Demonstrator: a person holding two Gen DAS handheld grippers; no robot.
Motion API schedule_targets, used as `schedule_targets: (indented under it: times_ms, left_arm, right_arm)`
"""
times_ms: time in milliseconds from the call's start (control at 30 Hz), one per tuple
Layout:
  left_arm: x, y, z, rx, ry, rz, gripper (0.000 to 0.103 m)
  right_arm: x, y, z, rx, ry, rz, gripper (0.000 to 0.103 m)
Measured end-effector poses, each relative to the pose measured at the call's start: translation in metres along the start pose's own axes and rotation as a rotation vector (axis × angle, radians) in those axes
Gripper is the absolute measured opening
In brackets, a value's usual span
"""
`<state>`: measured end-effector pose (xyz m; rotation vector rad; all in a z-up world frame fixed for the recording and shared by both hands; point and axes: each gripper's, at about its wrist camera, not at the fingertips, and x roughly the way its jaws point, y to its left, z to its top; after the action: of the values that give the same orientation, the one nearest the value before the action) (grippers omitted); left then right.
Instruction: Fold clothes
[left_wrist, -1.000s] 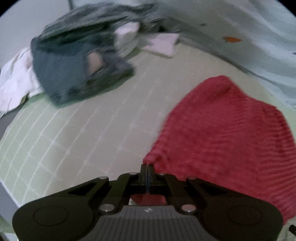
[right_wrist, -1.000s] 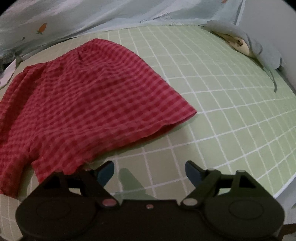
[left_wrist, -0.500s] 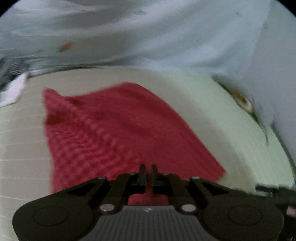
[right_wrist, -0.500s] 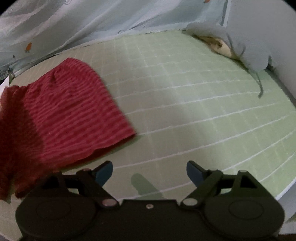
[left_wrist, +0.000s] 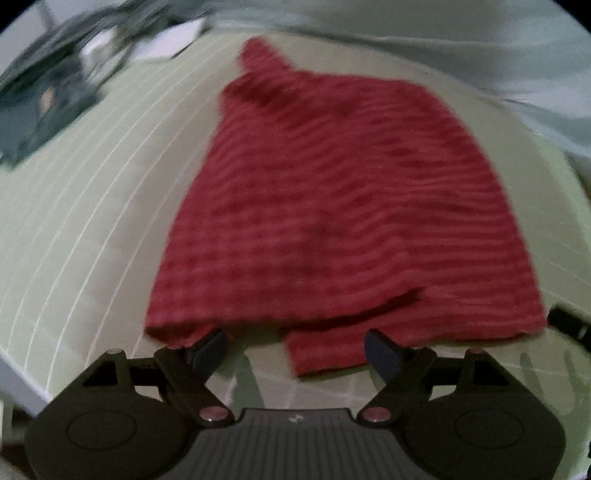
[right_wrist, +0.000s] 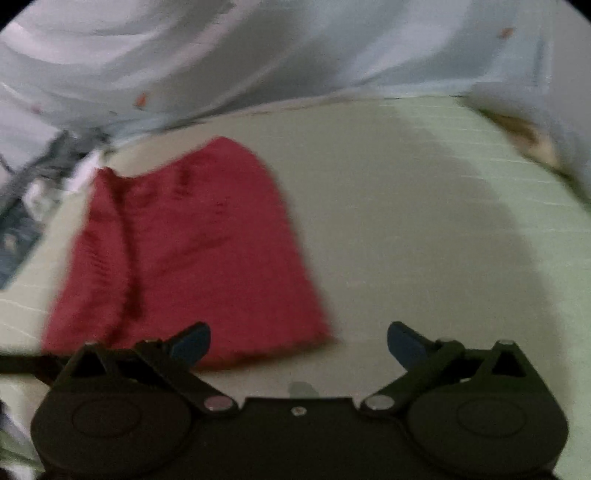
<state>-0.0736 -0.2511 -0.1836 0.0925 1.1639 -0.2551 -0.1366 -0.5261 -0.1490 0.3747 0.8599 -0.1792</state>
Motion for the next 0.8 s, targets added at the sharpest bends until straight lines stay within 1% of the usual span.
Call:
schedule_targets:
  times_ms: [33, 100, 167, 233, 267, 333, 400, 433, 467, 500, 533, 567, 600, 667, 733, 800]
  left_arm:
    - [0.004, 0.003, 0.000, -0.019, 0.008, 0.016, 0.083]
    - [0.011, 0.007, 0.001, -0.046, 0.017, 0.035, 0.083]
    - [0.015, 0.009, 0.003, -0.065, 0.025, 0.044, 0.083]
    - [0.020, 0.011, 0.003, -0.079, 0.041, 0.052, 0.083]
    - [0.023, 0.012, 0.002, -0.083, 0.048, 0.055, 0.083]
    - [0.026, 0.013, -0.001, -0.078, 0.046, 0.061, 0.086]
    - [0.027, 0.014, -0.001, -0.079, 0.048, 0.065, 0.089]
    - [0.027, 0.014, -0.001, -0.080, 0.049, 0.067, 0.090]
    - [0.027, 0.015, -0.001, -0.081, 0.049, 0.069, 0.090]
    - [0.028, 0.015, -0.001, -0.081, 0.050, 0.071, 0.091]
    - [0.028, 0.016, -0.001, -0.082, 0.051, 0.073, 0.091]
    - [0.029, 0.016, -0.001, -0.083, 0.052, 0.075, 0.091]
    - [0.029, 0.017, -0.001, -0.084, 0.053, 0.077, 0.092]
    - [0.030, 0.017, -0.001, -0.085, 0.054, 0.081, 0.096]
    - [0.031, 0.018, 0.000, -0.086, 0.056, 0.085, 0.097]
    - [0.031, 0.020, 0.000, -0.080, 0.061, 0.088, 0.097]
  right_arm:
    - [0.008, 0.008, 0.006, -0.001, 0.011, 0.043, 0.103]
    - [0.026, 0.026, 0.016, 0.002, 0.064, 0.122, 0.103]
    - [0.039, 0.044, 0.023, 0.006, 0.111, 0.180, 0.101]
    - [0.050, 0.060, 0.027, -0.015, 0.141, 0.228, 0.092]
    - [0.056, 0.068, 0.028, -0.033, 0.154, 0.245, 0.086]
    - [0.069, 0.082, 0.029, -0.075, 0.185, 0.264, 0.077]
    - [0.082, 0.088, 0.028, -0.080, 0.219, 0.292, 0.058]
    - [0.087, 0.088, 0.027, -0.074, 0.235, 0.308, 0.053]
    - [0.090, 0.088, 0.027, -0.066, 0.246, 0.331, 0.044]
    - [0.093, 0.088, 0.027, -0.061, 0.256, 0.357, 0.030]
    - [0.095, 0.089, 0.027, -0.062, 0.260, 0.374, 0.022]
    - [0.096, 0.090, 0.028, -0.068, 0.261, 0.385, 0.008]
    - [0.096, 0.092, 0.028, -0.074, 0.262, 0.396, 0.004]
    - [0.091, 0.091, 0.028, -0.087, 0.230, 0.414, 0.002]
    - [0.079, 0.084, 0.032, -0.087, 0.178, 0.420, 0.002]
    - [0.066, 0.072, 0.039, -0.063, 0.128, 0.405, 0.001]
